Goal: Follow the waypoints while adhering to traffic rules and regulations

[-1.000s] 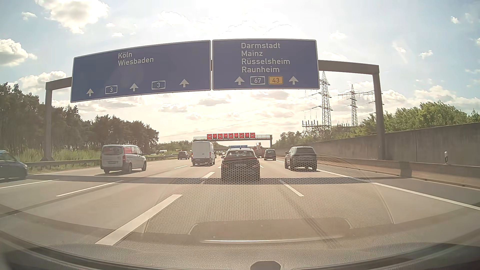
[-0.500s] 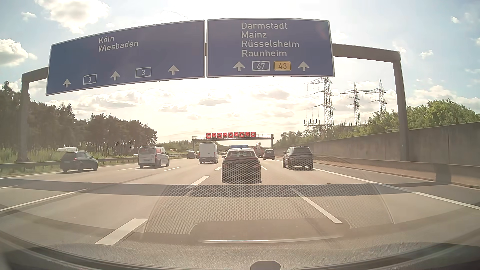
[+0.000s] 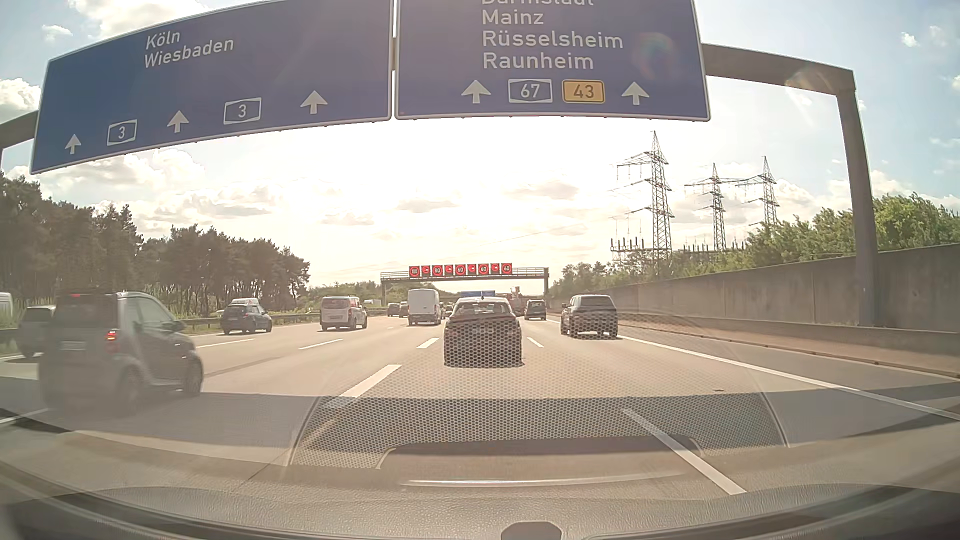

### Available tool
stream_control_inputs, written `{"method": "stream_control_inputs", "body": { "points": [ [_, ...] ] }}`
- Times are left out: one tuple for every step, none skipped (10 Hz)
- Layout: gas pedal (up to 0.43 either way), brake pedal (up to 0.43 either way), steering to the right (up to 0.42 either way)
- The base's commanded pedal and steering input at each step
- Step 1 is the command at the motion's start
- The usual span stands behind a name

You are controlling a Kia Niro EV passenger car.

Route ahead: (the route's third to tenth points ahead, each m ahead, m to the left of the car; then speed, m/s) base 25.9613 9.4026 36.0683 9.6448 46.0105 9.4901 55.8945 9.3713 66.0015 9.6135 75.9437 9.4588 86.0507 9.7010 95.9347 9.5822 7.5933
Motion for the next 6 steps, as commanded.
{"method": "stream_control_inputs", "body": {
  "points": [
    [0.079,0.0,0.0],
    [0.079,0.0,0.0],
    [0.087,0.0,0.0],
    [0.087,0.0,-0.001],
    [0.087,0.0,-0.002],
    [0.098,0.0,-0.003]
  ]
}}
